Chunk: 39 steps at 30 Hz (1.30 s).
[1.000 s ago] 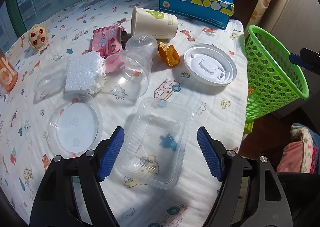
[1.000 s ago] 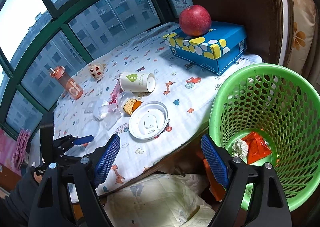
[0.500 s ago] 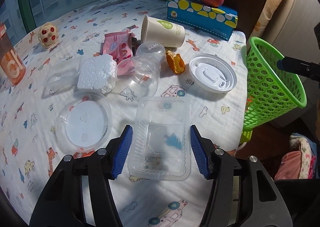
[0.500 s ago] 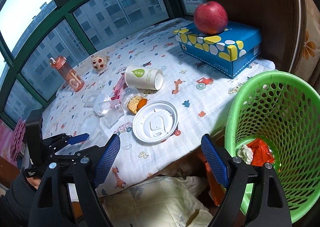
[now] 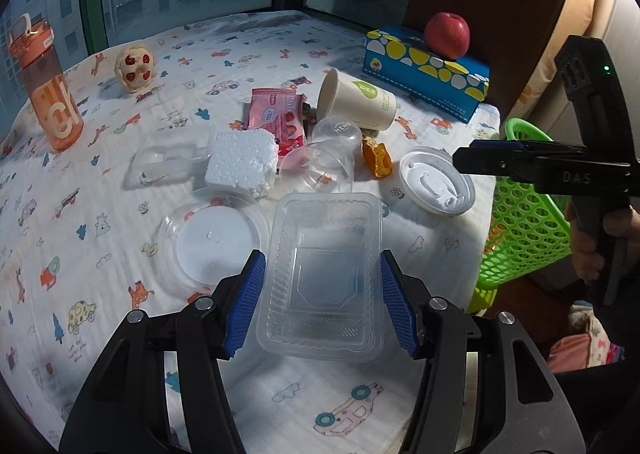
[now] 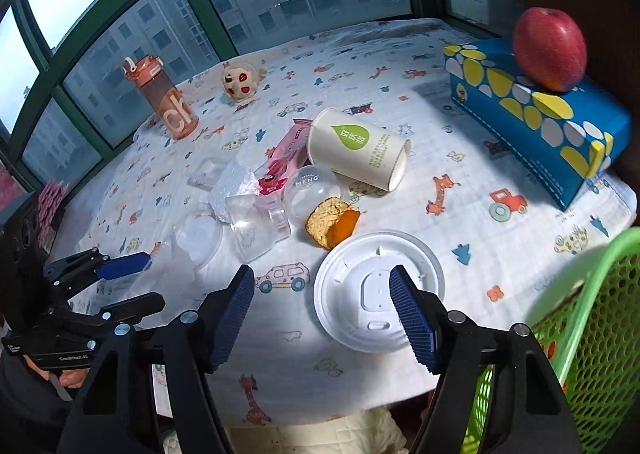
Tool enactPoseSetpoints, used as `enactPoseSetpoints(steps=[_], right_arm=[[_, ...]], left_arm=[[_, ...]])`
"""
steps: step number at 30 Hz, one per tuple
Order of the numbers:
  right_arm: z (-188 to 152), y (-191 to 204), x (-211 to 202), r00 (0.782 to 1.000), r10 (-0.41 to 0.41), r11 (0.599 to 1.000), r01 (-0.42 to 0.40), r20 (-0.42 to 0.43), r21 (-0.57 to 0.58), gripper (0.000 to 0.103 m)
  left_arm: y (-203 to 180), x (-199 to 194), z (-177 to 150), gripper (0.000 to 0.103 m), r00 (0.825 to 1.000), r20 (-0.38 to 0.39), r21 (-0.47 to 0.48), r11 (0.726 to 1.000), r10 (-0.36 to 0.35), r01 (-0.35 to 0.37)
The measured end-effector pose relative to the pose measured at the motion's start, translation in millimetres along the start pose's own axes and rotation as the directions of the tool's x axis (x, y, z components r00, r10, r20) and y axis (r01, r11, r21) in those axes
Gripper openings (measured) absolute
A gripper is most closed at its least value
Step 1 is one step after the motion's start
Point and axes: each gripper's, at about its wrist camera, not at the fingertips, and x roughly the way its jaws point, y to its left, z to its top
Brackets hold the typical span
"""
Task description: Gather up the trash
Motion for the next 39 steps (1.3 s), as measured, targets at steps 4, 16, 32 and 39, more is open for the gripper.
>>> enactPoseSetpoints(steps=[4,16,32,39], right_arm=[[11.0,0.7,21.5,0.999,0.01,0.999,-0.012,-0.041,-0.042,0.064],[31.3,4.4,62.6,0.993,-0.006,0.987,-0.013,-0.119,-0.16,0.06],[42.5,9.8,101.0,0.972,-0.079,0.97,0.023,-0.222,-0.243,0.055],[43.2,5.5,101.1,0.972,-0.075,0.975,0.024,-0.223,-0.223,0.033]], left_arm=[[6.9,-1.1,-0.5,0.057,1.0,0.002,-0.017,1.0,0.004,-0.004],[19.7,4.1,0.3,0.057,1.0,-0.005,-0.054,0.999,-0.009,0.009],[24.6,4.0,1.3,0.057,1.0,0.0,-0.07,0.997,-0.021,0.021],[25.7,5.0,0.8,0.057,1.0,-0.002,-0.071,0.997,-0.025,0.025]])
